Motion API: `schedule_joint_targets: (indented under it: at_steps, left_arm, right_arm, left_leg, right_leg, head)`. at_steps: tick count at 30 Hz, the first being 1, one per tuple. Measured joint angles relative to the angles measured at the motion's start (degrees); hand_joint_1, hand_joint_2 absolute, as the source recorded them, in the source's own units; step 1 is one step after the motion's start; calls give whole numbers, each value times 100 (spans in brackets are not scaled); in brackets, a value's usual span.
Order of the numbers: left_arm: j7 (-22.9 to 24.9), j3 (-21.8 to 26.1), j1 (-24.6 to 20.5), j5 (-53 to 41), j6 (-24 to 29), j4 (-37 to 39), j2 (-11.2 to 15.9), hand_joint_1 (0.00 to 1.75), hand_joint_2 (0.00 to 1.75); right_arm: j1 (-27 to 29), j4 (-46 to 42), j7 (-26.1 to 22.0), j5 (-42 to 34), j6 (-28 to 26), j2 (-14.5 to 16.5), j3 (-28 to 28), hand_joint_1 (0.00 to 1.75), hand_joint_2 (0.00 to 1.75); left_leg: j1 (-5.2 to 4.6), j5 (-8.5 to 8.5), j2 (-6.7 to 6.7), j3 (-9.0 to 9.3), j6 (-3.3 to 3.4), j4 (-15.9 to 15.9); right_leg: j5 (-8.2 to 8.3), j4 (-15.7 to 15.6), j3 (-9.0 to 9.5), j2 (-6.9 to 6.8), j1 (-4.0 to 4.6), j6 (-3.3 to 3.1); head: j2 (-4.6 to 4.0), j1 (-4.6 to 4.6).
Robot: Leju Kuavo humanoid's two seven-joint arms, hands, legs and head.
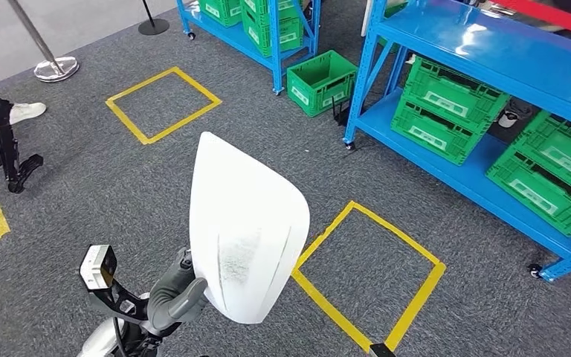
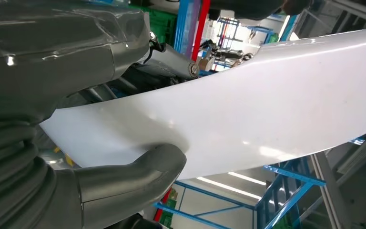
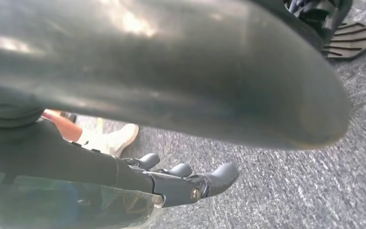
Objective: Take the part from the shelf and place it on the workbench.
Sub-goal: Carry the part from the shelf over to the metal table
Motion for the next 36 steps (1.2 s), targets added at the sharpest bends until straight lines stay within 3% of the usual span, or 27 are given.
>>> schedule_joint_targets:
  at_steps: [2,4,6,8,9,10,12,14,16,17,19,21,23,24,25,26,28,30,32,33,34,36]
  left_arm:
    - [-21,0,6,-5,-2,0,7,175,175]
    - [-45,-1,-9,-9,-16,8,1,175,175]
    - [-66,-2,-34,-13,-44,38,-22,175,175]
    - [-77,-3,-33,-17,-78,88,-34,175,175]
    - [-80,-4,-30,-17,-93,112,-33,175,175]
    - [-84,-5,-29,-17,-108,134,-34,175,175]
    - [-97,-5,-33,-26,-134,167,-39,175,175]
    - [-115,-9,-37,-48,-160,192,-44,175,175]
    - [-126,-21,-35,-64,-178,204,-43,175,175]
    - [-128,-30,-33,-67,-185,207,-41,175,175]
    - [-133,-47,-39,-70,-204,214,-37,175,175]
    - [-137,-64,-48,-73,-220,221,-34,175,175]
    - [-138,-79,-46,-74,-223,234,-34,175,175]
    - [-138,-85,-45,-74,-223,240,-34,175,175]
    - [-138,-87,-46,-74,-223,244,-32,175,175]
    - [-138,-88,-50,-72,-223,245,-31,175,175]
    - [-138,-88,-70,-69,-225,242,-33,175,175]
    - [-139,-88,-92,-65,-231,232,-42,175,175]
    - [-140,-86,-93,-65,-236,222,-39,175,175]
    - [-140,-85,-86,-67,-237,213,-38,175,175]
    - [-140,-84,-86,-68,-238,200,-42,175,175]
    - [-134,-83,-94,-73,-230,180,-75,175,175]
  right_arm:
    - [-15,-1,12,19,-27,27,0,0,0]
    - [-41,-1,24,44,-65,54,0,0,0]
    - [-43,2,55,60,-95,58,0,0,0]
    - [-16,5,94,65,-106,53,0,0,0]
    - [-3,8,107,67,-108,49,0,0,0]
    - [3,9,115,73,-110,45,0,0,0]
    - [1,11,119,98,-116,44,0,0,0]
    - [-10,11,120,137,-121,50,0,0,0]
    - [-27,11,124,168,-125,62,0,0,0]
    - [-39,12,126,178,-126,72,-1,0,0]
    - [-58,14,129,190,-131,81,-2,0,0]
    - [-58,17,131,194,-136,75,-2,0,0]
    - [-48,22,132,197,-137,71,-2,0,0]
    - [-47,24,132,205,-135,69,-2,0,0]
    - [-49,25,131,221,-125,65,-2,0,0]
    - [-54,25,126,242,-99,55,-2,0,0]
    - [-60,23,109,283,-27,30,-2,0,0]
    - [-57,23,97,298,19,5,-2,0,0]
    - [-55,23,97,299,18,-8,-2,0,0]
    - [-58,21,97,301,8,-17,-3,0,0]
    - [-59,19,97,303,-3,-24,-3,0,0]
    - [-43,15,97,319,-27,-38,-3,0,0]
  left_leg:
    - [4,56,-147,36,25,-96]
    - [46,149,-301,113,39,-241]
    - [67,198,-465,143,51,-300]
    - [67,203,-649,138,57,-292]
    - [70,199,-742,138,51,-280]
    - [79,189,-831,137,36,-258]
    - [90,135,-989,108,-36,-161]
    - [86,77,-1094,53,-111,-61]
    - [98,60,-1153,15,-145,-34]
    - [109,49,-1134,7,-160,-18]
    - [117,-93,-891,-90,-208,216]
    - [136,-426,-574,-428,-261,895]
    - [164,-668,-467,-816,-286,1597]
    - [169,-649,-456,-887,-282,1696]
    - [166,-529,-446,-836,-263,1564]
    - [150,-342,-401,-662,-220,1214]
    - [73,-36,-148,-239,-98,407]
    - [-2,37,-3,-61,-25,54]
    - [-21,55,-141,-39,2,-3]
    - [-8,89,-217,7,16,-76]
    - [14,129,-290,61,37,-155]
    - [59,190,-439,137,59,-260]
  right_leg:
    - [-12,-24,36,-66,-2,46]
    - [-142,218,-68,150,-9,57]
    - [-412,909,-420,447,-35,32]
    - [-546,1472,-742,543,-51,60]
    - [-480,1458,-771,558,-63,111]
    - [-336,1224,-693,578,-82,177]
    - [-2,471,-380,720,-128,289]
    - [139,91,-203,813,-136,246]
    - [140,95,-190,752,-115,130]
    - [142,91,-181,717,-115,96]
    - [134,81,-152,635,-127,21]
    - [109,80,-129,536,-101,-40]
    - [87,81,-122,408,-67,-70]
    - [77,81,-118,344,-52,-77]
    - [67,81,-109,283,-39,-80]
    - [53,79,-94,225,-26,-79]
    - [25,75,-59,116,5,-63]
    - [-2,67,-37,6,14,-25]
    - [-17,24,-1,-121,16,27]
    - [-38,31,14,-101,18,46]
    - [-97,124,-12,6,18,52]
    - [-331,672,-255,363,-3,26]
  head:
    - [0,1]
    - [0,10]
    - [0,18]
    - [0,20]
    - [0,20]
    - [0,21]
    - [0,24]
    - [0,23]
    - [0,19]
    - [0,20]
    - [0,3]
    - [0,-15]
    - [0,-16]
    - [0,-17]
    - [0,-17]
    - [0,-18]
    - [0,-12]
    - [0,-5]
    - [0,-5]
    - [0,1]
    - [0,4]
    - [0,25]
